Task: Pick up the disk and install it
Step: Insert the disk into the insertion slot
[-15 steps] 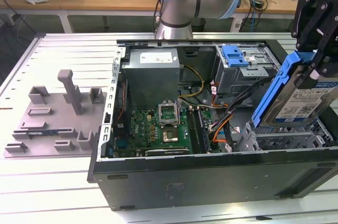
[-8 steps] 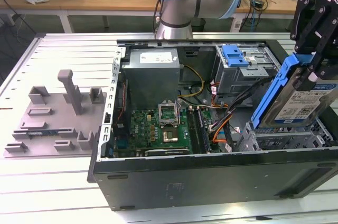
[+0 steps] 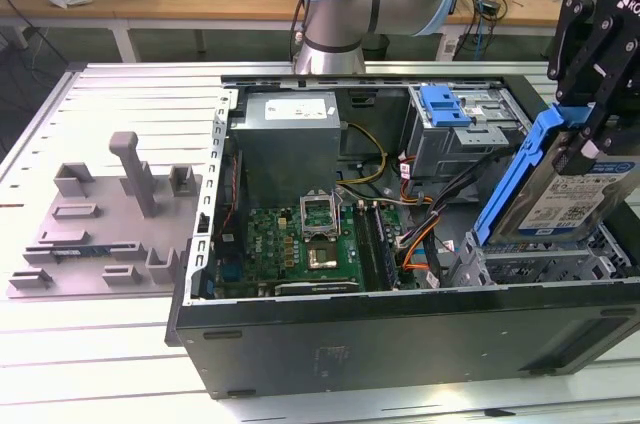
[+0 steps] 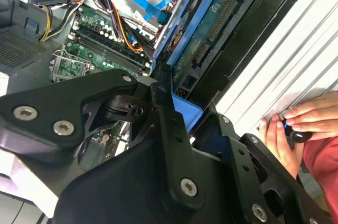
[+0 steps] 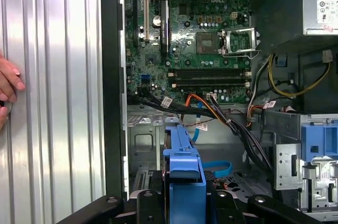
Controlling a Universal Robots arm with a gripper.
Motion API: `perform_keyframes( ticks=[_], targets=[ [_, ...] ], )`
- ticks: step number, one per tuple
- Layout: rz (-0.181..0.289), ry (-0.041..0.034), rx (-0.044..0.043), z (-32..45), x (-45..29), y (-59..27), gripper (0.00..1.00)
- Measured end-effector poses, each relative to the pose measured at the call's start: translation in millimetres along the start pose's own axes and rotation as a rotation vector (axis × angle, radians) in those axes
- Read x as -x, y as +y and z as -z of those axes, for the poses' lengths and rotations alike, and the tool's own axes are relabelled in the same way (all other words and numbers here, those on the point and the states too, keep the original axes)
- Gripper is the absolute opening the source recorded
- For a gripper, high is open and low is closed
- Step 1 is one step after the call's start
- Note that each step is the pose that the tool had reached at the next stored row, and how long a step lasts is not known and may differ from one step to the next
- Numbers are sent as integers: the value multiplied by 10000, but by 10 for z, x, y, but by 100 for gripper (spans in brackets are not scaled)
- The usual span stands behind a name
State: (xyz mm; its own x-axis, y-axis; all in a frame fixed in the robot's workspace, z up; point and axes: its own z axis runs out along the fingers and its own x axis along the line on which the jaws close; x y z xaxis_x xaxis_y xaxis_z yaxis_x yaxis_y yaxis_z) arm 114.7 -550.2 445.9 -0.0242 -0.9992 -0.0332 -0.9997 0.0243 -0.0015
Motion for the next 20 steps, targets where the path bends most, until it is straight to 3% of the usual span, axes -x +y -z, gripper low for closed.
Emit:
perform_keyframes(
  ticks=[20],
  targets=[
    [-14,5,1,-130,-4,1,36]
  ],
)
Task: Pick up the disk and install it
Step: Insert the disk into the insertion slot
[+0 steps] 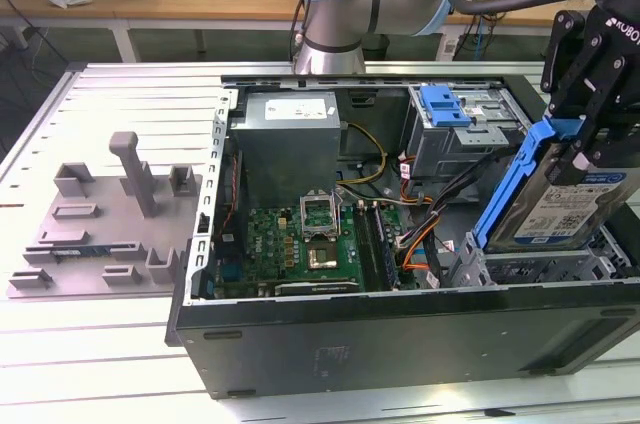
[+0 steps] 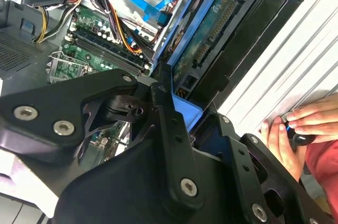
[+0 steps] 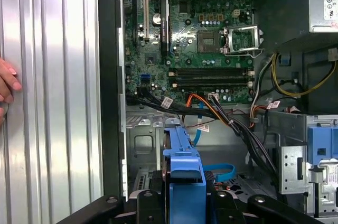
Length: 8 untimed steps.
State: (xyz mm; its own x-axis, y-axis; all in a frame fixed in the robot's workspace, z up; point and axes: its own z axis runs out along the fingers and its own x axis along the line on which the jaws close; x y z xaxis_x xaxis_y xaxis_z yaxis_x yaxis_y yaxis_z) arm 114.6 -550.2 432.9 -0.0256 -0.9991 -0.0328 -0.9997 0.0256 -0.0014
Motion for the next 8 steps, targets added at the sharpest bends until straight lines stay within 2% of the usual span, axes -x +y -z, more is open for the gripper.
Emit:
perform_keyframes(
  ticks=[8],
  targets=[
    [0,-5,-1,-26,-1,-1,36]
  ],
)
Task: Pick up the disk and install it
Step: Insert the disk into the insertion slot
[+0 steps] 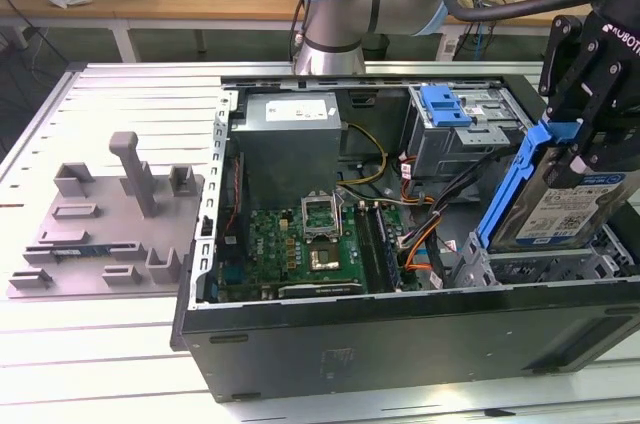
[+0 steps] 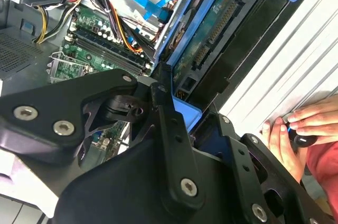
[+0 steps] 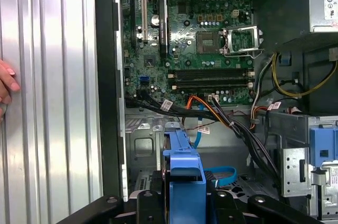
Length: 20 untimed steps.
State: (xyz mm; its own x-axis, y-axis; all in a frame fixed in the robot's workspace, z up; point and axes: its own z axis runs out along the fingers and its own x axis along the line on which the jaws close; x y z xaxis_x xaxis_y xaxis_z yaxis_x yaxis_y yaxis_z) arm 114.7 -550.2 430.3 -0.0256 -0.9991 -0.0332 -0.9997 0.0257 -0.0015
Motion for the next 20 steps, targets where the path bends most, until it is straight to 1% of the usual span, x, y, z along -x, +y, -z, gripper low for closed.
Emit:
perform_keyframes(
  ticks=[2,4,7,10,13,15,20],
  targets=[
    [-1,-3,0,5,0,0,36],
    [0,-13,-2,28,0,-1,36],
    [0,-2,0,92,3,-1,36],
    [-2,0,0,138,5,0,36],
    [-2,-1,1,144,5,0,36],
    [-2,0,1,165,5,0,36],
    [-2,-1,1,265,9,-1,36]
  ],
)
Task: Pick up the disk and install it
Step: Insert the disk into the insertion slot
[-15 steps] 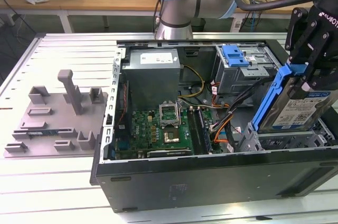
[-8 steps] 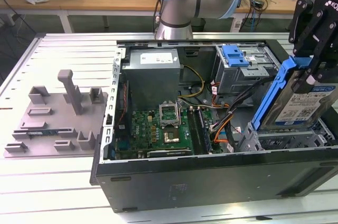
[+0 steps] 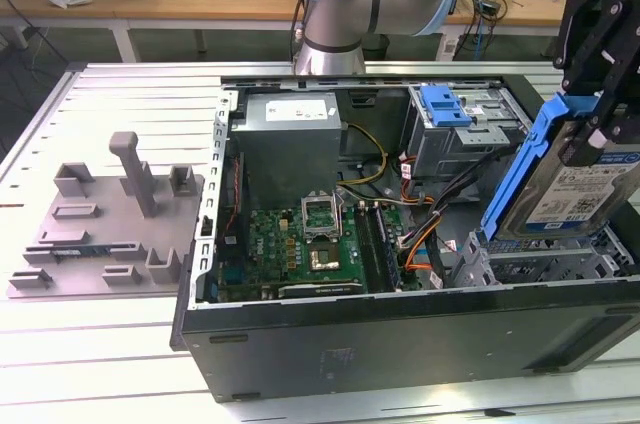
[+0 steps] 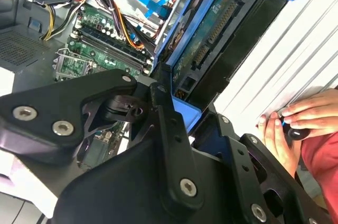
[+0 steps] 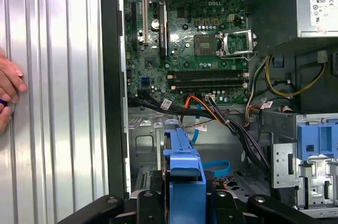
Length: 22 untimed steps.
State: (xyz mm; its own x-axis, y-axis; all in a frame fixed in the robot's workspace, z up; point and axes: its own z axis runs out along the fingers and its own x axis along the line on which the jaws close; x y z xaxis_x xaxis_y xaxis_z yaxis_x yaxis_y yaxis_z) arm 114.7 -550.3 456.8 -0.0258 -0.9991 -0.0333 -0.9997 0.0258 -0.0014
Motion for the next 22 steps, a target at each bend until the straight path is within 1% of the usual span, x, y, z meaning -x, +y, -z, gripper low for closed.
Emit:
perform_keyframes(
  ticks=[4,7,8,9,11,22],
  targets=[
    [-2,1,5,5,0,-1,36],
    [-1,2,30,6,-3,-14,36],
    [-2,3,45,6,-4,-17,36],
    [-4,2,103,5,-5,-23,36],
    [-5,6,153,6,-5,-27,36],
    [-5,4,159,5,-6,-32,36]
  ],
)
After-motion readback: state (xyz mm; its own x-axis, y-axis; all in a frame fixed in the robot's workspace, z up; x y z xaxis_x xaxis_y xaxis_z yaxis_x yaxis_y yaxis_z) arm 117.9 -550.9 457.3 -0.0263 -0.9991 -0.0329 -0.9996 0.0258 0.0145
